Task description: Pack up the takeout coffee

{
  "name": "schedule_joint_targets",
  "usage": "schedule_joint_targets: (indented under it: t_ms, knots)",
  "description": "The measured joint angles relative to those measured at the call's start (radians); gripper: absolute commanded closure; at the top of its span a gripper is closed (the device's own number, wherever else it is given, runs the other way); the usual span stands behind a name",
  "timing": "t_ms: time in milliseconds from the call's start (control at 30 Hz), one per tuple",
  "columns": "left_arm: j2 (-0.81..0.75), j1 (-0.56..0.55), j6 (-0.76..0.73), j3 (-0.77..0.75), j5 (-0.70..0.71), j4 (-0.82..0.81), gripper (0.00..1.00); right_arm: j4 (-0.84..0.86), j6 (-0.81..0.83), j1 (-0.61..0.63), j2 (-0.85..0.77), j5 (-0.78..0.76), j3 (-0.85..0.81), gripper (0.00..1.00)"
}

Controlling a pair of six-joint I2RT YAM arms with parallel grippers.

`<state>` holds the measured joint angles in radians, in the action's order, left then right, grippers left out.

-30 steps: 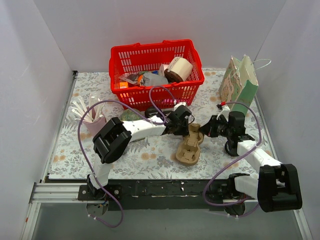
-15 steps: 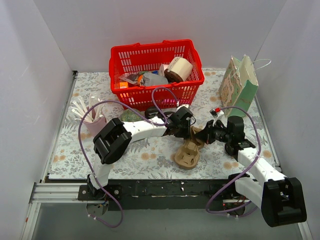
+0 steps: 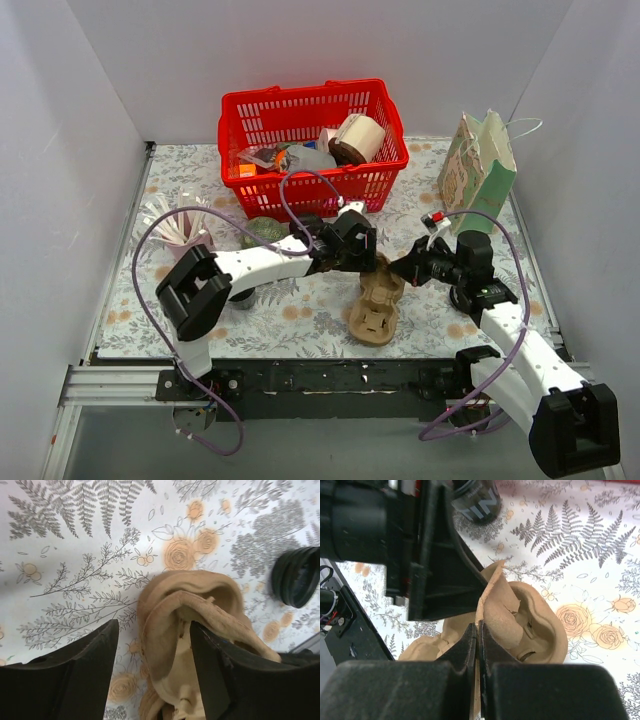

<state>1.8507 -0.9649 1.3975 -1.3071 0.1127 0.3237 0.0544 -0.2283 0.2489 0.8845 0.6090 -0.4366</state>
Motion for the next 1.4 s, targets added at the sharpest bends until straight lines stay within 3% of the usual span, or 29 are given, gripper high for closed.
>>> schedule_joint_targets:
  t_ms: [167, 400, 700, 833, 967, 1000, 1100, 1233, 1367, 1400]
  knots:
    - [-0.130, 0.005, -0.013, 0.034, 0.010, -0.010, 0.26, 0.011, -0.009, 0.001, -0.039, -0.004, 0.000, 0.99]
    - [-0.253, 0.007, -0.028, 0.069, 0.015, -0.053, 0.18, -0.009, -0.091, 0.002, -0.039, -0.044, -0.008, 0.99]
    - [-0.369, 0.012, -0.065, 0.177, -0.026, -0.092, 0.24, -0.057, -0.306, -0.001, -0.101, -0.061, -0.098, 0.99]
    - [-0.406, 0.013, -0.069, 0.222, -0.059, -0.123, 0.36, -0.047, -0.374, -0.001, -0.153, -0.058, -0.111, 0.99]
    - [-0.426, 0.013, -0.064, 0.250, -0.084, -0.143, 0.62, 0.048, -0.470, -0.001, -0.200, -0.029, -0.086, 0.99]
    - [-0.428, 0.013, -0.061, 0.254, -0.089, -0.149, 0.74, 0.078, -0.494, -0.001, -0.211, -0.019, -0.072, 0.99]
    - [-0.442, 0.011, -0.050, 0.276, -0.106, -0.176, 0.90, 0.113, -0.539, 0.000, -0.219, -0.002, -0.050, 0.99]
    - [-0.503, 0.003, -0.037, 0.319, -0.117, -0.198, 0.97, 0.089, -0.549, 0.001, -0.223, -0.023, -0.050, 0.99]
    - [-0.553, 0.001, -0.032, 0.362, -0.120, -0.214, 0.98, 0.009, -0.538, 0.013, -0.234, -0.056, -0.079, 0.99]
    - [-0.558, 0.000, -0.029, 0.369, -0.122, -0.220, 0.98, -0.010, -0.533, 0.015, -0.234, -0.062, -0.089, 0.94]
